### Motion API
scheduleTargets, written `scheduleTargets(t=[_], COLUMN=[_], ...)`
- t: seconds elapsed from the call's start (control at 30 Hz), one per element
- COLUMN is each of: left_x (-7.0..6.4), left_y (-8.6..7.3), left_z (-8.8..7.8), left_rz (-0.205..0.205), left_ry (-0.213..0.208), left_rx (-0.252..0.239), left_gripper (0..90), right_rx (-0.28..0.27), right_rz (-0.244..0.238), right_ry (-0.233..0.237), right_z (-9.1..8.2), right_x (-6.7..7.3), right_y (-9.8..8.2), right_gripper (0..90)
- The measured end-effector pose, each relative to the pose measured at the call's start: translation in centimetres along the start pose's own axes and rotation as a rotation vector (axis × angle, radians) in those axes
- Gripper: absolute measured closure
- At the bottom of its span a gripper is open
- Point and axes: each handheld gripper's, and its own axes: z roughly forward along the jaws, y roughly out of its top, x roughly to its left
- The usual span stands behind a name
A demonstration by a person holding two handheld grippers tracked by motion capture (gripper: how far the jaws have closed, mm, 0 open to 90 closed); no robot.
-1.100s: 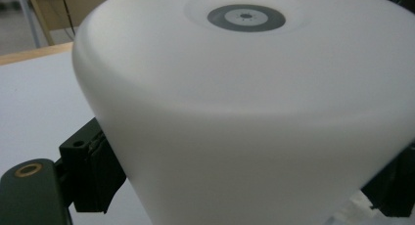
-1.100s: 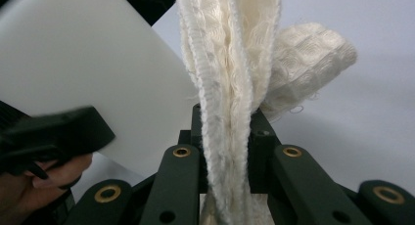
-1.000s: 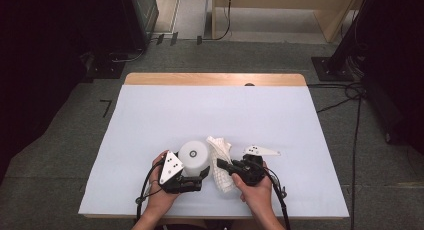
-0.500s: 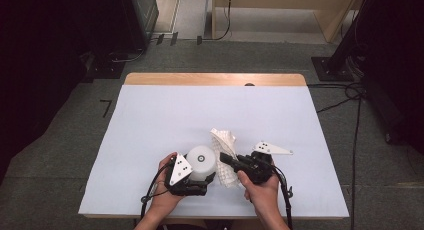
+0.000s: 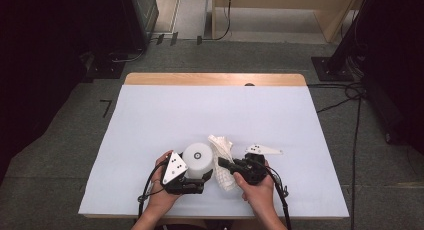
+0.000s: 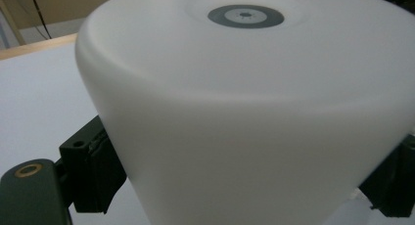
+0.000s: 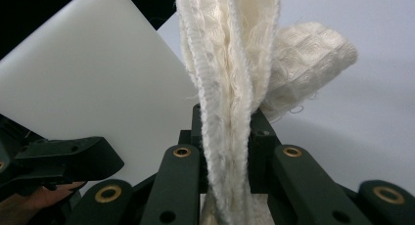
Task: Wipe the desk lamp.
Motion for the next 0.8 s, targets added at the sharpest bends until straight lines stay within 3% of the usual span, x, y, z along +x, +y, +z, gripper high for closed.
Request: scheduleTargets(t=[0.13, 0.43, 0.8], left_x=[-0.1, -0.3, 0.1], left_y=[-0.2, -0.6, -0.4], left_z=[0.3, 0.8, 0.6], left_rz=[0.008, 0.025, 0.016], left_ry=[0.001, -0.001, -0.009], left_rx=[0.017, 0.038, 0.03], left_gripper=[8.6, 8.6, 8.6], right_rx=[-0.016, -0.116, -0.049], right_rz=[0.006, -0.023, -0.002], right_ry=[0.019, 0.084, 0.042], right_z=[-0.4, -3.0, -1.2], right_x=[0.3, 2.1, 0.7], right_y=[0.4, 2.1, 0.9], right_gripper=[79.3, 79.4, 79.4])
